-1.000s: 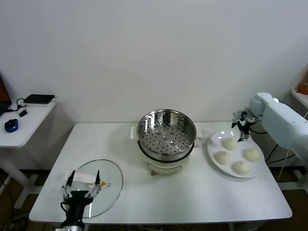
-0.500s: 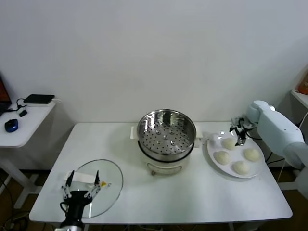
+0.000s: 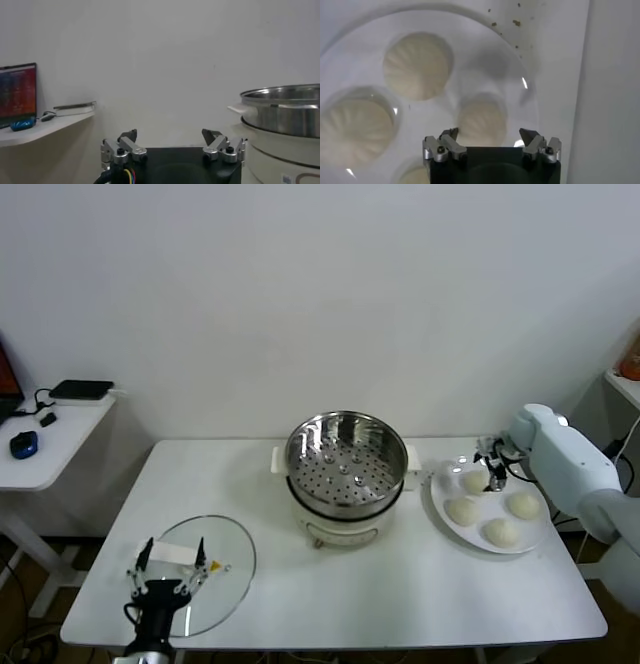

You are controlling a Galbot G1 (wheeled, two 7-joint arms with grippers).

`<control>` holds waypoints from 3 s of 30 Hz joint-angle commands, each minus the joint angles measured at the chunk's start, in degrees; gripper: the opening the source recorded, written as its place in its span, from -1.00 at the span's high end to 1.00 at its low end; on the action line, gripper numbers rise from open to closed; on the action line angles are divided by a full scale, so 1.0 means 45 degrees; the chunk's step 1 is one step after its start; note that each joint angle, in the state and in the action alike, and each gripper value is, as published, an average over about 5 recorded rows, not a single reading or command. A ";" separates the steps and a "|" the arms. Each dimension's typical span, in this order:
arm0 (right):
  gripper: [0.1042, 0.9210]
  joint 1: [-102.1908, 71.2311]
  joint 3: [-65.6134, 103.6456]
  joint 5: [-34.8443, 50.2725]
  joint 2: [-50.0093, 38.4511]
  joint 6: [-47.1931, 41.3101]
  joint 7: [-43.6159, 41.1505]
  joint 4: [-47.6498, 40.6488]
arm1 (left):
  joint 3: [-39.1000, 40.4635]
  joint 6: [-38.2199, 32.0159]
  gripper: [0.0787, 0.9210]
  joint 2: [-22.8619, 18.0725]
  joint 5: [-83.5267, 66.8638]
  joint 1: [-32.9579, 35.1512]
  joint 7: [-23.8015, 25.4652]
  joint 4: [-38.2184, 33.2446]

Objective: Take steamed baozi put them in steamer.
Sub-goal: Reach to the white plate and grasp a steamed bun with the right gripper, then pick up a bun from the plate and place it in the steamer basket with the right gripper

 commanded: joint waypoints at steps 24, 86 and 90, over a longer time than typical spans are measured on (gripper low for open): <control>-0.76 -0.0373 0.1246 -0.0929 0.0342 0.0077 -0.0049 -0.0559 | -0.0043 -0.0062 -0.77 0.0016 -0.0014 -0.0007 0.0009 0.0150; -0.26 0.4257 -0.4146 0.3237 -0.3395 0.1680 -0.1065 0.8933 | -0.0140 -0.0294 -0.77 -0.0031 0.0091 0.0291 -0.0093 0.0127; -0.26 0.5262 -0.4852 0.3929 -0.3346 0.1758 -0.1104 0.9675 | -0.0131 -0.0276 -0.77 -0.0030 0.0119 0.0295 -0.0086 0.0091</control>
